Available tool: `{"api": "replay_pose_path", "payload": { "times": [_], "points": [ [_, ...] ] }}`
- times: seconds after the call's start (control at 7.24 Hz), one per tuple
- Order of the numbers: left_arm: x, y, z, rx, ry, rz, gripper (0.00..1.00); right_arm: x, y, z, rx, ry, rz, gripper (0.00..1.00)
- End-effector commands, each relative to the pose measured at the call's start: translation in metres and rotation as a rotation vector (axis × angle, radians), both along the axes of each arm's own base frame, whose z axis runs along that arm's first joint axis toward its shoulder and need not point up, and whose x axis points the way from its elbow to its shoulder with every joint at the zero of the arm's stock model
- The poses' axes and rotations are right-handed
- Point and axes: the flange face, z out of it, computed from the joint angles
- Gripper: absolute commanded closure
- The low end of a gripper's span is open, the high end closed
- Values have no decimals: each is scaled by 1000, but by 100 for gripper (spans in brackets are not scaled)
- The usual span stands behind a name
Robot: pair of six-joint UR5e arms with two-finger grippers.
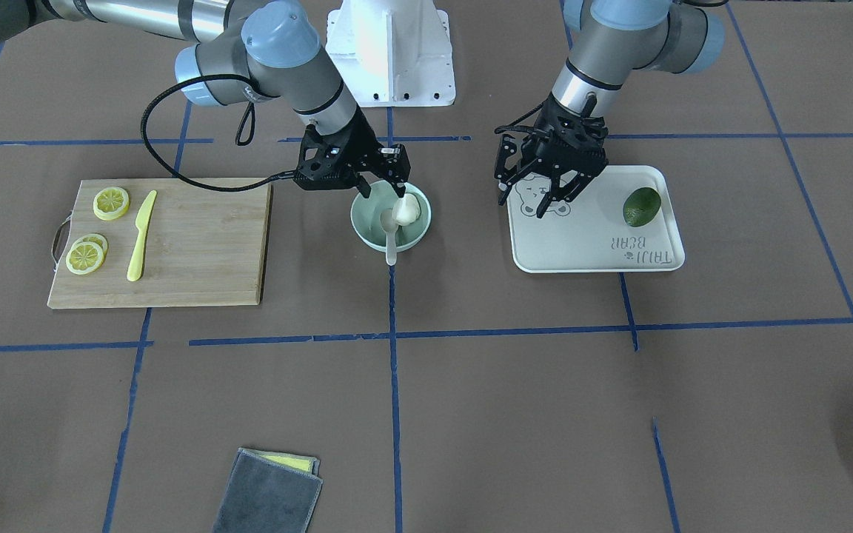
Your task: Put spoon and bun in bowl
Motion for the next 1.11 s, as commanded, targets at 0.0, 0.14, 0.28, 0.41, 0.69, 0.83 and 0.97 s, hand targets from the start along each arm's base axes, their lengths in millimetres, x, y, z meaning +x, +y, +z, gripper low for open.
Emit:
{"api": "replay_pose_path", "payload": {
  "times": [0.0,0.14,0.28,0.41,0.69,0.83,0.97],
  "points": [
    [-15,1,21,30,-45,15,33,28,-6,9,-2,-2,15,0],
    [-49,-17,40,90,-103,9,31,66,-9,41,-16,20,22,0],
    [-74,-27,60,53,-98,68,30,104,-28,66,-30,36,10,0],
    [-123,-49,73,37,-74,130,29,152,-57,95,-21,58,-10,0],
    [-229,-70,140,126,-155,193,23,261,-93,179,82,128,-84,0],
    [-271,-73,179,149,-200,214,23,312,-99,220,141,164,-112,0],
    [-316,-83,211,184,-234,226,23,369,-101,259,204,197,-135,0]
  ]
}}
